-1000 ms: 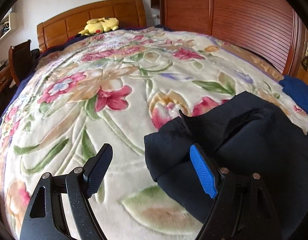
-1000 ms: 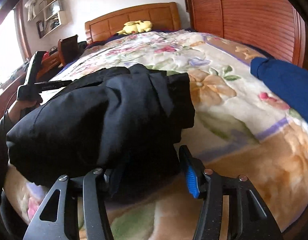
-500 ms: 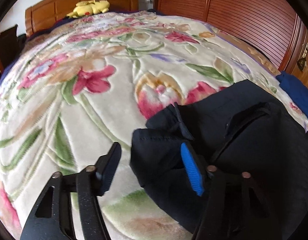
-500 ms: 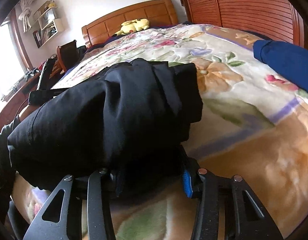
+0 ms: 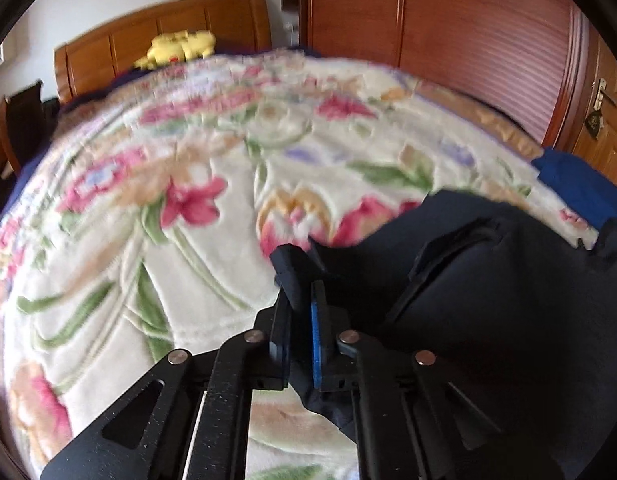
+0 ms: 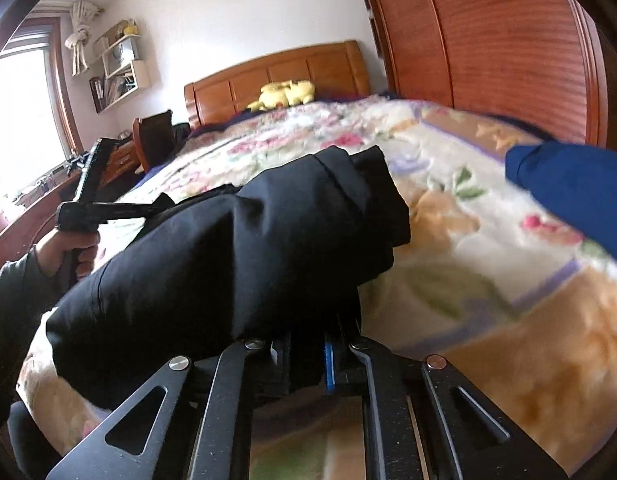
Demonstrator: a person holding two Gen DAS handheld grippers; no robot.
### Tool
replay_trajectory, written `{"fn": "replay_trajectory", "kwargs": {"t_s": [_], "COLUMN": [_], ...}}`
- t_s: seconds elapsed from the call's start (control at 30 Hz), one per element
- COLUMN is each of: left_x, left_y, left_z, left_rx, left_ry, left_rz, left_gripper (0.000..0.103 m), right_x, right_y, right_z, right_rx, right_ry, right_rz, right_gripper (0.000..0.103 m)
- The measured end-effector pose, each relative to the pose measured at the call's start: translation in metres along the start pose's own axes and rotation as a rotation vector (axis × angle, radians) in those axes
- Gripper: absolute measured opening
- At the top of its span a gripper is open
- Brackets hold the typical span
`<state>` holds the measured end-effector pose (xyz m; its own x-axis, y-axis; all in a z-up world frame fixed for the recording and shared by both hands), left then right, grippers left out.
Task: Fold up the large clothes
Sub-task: 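Lift the coat bundle with both grippers and carry it toward the wardrobe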
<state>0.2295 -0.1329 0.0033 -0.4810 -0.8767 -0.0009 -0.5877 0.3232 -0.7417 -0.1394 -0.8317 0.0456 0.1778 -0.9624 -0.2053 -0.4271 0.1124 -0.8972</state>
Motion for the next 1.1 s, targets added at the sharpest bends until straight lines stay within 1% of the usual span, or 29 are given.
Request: {"fn": "replay_trajectory", "kwargs": {"t_s": [0.1, 0.2, 0.37, 0.57, 0.7, 0.8, 0.93, 1.0, 1.03, 1.1], "left_x": [0.018, 0.037, 0.068, 0.118, 0.16, 0.194, 0.24, 0.267, 0.276, 0.306], "left_y": [-0.012, -0.025, -0.045, -0.076, -0.107, -0.127, -0.15, -0.167, -0.173, -0.19], "left_z": [-0.019, -0.028, -0.031, -0.028, -0.024, -0.021, -0.019, -0.013, -0.012, -0.009], "left_rx": [0.045, 0.085, 0.132, 0.196, 0.239, 0.264, 0.301, 0.309, 0.313, 0.328], "left_ry": [-0.018, -0.03, -0.023, -0.002, 0.03, 0.06, 0.107, 0.133, 0.147, 0.179], "left_rz": [0.041, 0.069, 0.082, 0.107, 0.127, 0.146, 0.177, 0.187, 0.187, 0.202], "left_gripper": [0.007, 0.006, 0.006, 0.005, 0.005, 0.005, 0.005, 0.005, 0.005, 0.005], "right_x": [0.009, 0.017, 0.038, 0.07, 0.086, 0.101, 0.116, 0.127, 0.127, 0.128], "right_y": [-0.007, -0.011, -0.021, -0.045, -0.063, -0.073, -0.08, -0.085, -0.085, -0.088], "right_z": [-0.007, -0.014, -0.026, -0.041, -0.06, -0.077, -0.092, -0.101, -0.105, -0.116], "right_rx": [0.04, 0.072, 0.106, 0.141, 0.173, 0.202, 0.204, 0.204, 0.204, 0.206], "right_ry": [0.012, 0.024, 0.062, 0.118, 0.174, 0.236, 0.31, 0.348, 0.366, 0.42], "right_rz": [-0.018, -0.037, -0.087, -0.162, -0.202, -0.228, -0.261, -0.262, -0.264, -0.271], "right_gripper": [0.01, 0.01, 0.01, 0.01, 0.01, 0.01, 0.01, 0.01, 0.01, 0.009]}}
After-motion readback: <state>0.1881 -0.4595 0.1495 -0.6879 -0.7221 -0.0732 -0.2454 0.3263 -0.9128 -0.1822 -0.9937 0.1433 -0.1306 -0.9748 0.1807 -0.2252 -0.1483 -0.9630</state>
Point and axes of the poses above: each gripper's, at about its wrist camera, not at the fingertips, and z roughly the way its jaws point, x to its right, y to its underside, the point moved 1 cm from there along z, roughly the way its jaws point, and after that the axes turned 2 degrees about x, right-handed, at the moved point
